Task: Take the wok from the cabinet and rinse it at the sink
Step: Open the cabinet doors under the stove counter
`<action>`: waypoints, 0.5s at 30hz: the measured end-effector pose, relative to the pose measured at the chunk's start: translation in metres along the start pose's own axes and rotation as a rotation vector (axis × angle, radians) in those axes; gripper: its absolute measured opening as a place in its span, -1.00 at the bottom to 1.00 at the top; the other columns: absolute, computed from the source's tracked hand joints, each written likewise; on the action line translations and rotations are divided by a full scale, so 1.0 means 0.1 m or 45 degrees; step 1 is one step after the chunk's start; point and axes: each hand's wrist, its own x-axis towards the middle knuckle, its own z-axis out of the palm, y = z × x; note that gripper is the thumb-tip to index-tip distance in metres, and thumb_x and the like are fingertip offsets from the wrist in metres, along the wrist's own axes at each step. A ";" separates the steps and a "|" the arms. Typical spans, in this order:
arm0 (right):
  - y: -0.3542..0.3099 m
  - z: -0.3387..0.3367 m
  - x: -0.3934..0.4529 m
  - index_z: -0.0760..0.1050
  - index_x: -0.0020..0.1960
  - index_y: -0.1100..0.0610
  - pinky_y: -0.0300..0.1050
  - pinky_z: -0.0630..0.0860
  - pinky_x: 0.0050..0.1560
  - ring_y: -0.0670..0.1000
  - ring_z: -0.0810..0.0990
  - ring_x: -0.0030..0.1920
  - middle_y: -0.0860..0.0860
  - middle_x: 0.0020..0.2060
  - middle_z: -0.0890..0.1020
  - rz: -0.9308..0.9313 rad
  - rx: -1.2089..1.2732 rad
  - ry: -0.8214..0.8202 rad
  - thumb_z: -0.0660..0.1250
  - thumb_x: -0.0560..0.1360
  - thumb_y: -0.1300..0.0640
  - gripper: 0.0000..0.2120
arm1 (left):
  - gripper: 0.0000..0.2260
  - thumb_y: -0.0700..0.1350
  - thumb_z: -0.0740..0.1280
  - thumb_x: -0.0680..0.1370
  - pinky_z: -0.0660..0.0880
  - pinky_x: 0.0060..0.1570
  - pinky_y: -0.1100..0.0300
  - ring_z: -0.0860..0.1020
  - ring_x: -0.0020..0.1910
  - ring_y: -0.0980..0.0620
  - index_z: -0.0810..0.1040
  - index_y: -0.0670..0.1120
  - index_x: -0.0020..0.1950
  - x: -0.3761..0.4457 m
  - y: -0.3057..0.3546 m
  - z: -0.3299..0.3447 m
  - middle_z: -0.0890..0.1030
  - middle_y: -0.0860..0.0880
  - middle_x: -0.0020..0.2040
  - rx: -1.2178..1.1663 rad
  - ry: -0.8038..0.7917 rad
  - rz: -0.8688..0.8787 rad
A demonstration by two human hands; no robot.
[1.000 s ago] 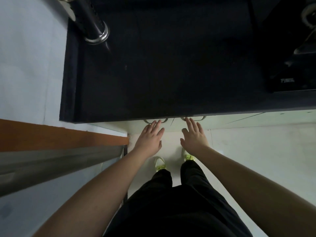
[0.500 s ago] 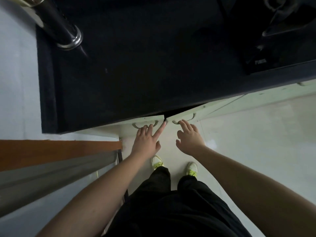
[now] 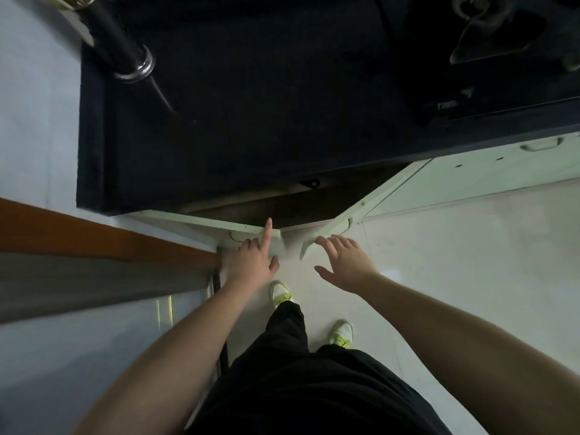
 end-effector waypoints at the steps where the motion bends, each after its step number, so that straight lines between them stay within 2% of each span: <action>1: 0.03 0.02 -0.07 -0.13 0.57 0.00 0.01 0.22 0.44 0.13 0.33 0.41 0.06 0.34 0.45 -0.018 -0.008 0.012 0.05 0.57 -0.27 -0.29 | -0.23 0.14 0.15 0.58 0.54 -0.02 0.06 0.56 0.04 -0.10 -0.33 -0.01 0.55 -0.02 0.00 0.01 0.57 -0.17 0.16 0.008 -0.017 -0.011; 3: 0.07 0.04 -0.18 -0.28 0.57 -0.02 0.02 0.29 0.39 0.14 0.42 0.31 0.06 0.24 0.53 -0.040 -0.020 0.036 0.03 0.56 -0.30 -0.23 | -0.25 0.14 0.17 0.57 0.54 0.04 0.03 0.56 0.11 -0.12 -0.26 -0.01 0.56 -0.05 0.01 0.03 0.55 -0.19 0.22 0.011 -0.041 -0.027; 5: 0.11 0.04 -0.27 -0.28 0.57 -0.01 0.01 0.30 0.37 0.12 0.46 0.25 0.06 0.19 0.55 -0.039 -0.069 0.024 0.03 0.58 -0.27 -0.25 | -0.27 0.11 0.20 0.57 0.52 0.11 0.00 0.55 0.15 -0.13 -0.20 0.00 0.56 -0.09 0.03 0.04 0.54 -0.19 0.25 0.006 -0.059 -0.049; 8: 0.13 0.12 -0.39 -0.14 0.58 0.02 0.06 0.24 0.42 0.13 0.46 0.26 0.08 0.20 0.54 0.004 -0.121 0.053 0.14 0.60 -0.10 -0.31 | -0.27 0.06 0.28 0.54 0.47 0.15 -0.03 0.48 0.20 -0.16 -0.09 0.02 0.56 -0.17 0.11 0.01 0.45 -0.21 0.28 -0.028 -0.071 -0.139; 11: 0.03 0.21 -0.52 0.11 0.53 0.00 0.21 0.28 0.36 0.20 0.46 0.22 0.17 0.17 0.51 0.184 -0.114 0.171 0.32 0.50 0.10 -0.33 | -0.31 0.07 0.32 0.51 0.39 0.20 -0.03 0.39 0.23 -0.19 0.07 0.02 0.55 -0.28 0.22 -0.04 0.34 -0.23 0.31 0.128 -0.005 -0.232; 13: -0.03 0.21 -0.57 0.28 0.46 0.02 0.28 0.32 0.32 0.24 0.43 0.27 0.21 0.24 0.47 0.240 -0.120 0.236 0.41 0.43 0.12 -0.36 | -0.35 0.08 0.34 0.50 0.36 0.25 -0.06 0.37 0.26 -0.21 0.15 0.01 0.53 -0.34 0.25 -0.06 0.34 -0.24 0.33 0.207 0.025 -0.239; 15: -0.05 0.19 -0.62 0.33 0.44 0.06 0.29 0.19 0.41 0.25 0.25 0.47 0.22 0.44 0.31 0.201 -0.130 0.265 0.34 0.47 0.03 -0.44 | -0.39 0.07 0.32 0.52 0.29 0.35 -0.12 0.29 0.40 -0.24 0.21 -0.02 0.52 -0.37 0.22 -0.05 0.29 -0.24 0.43 0.197 0.063 -0.192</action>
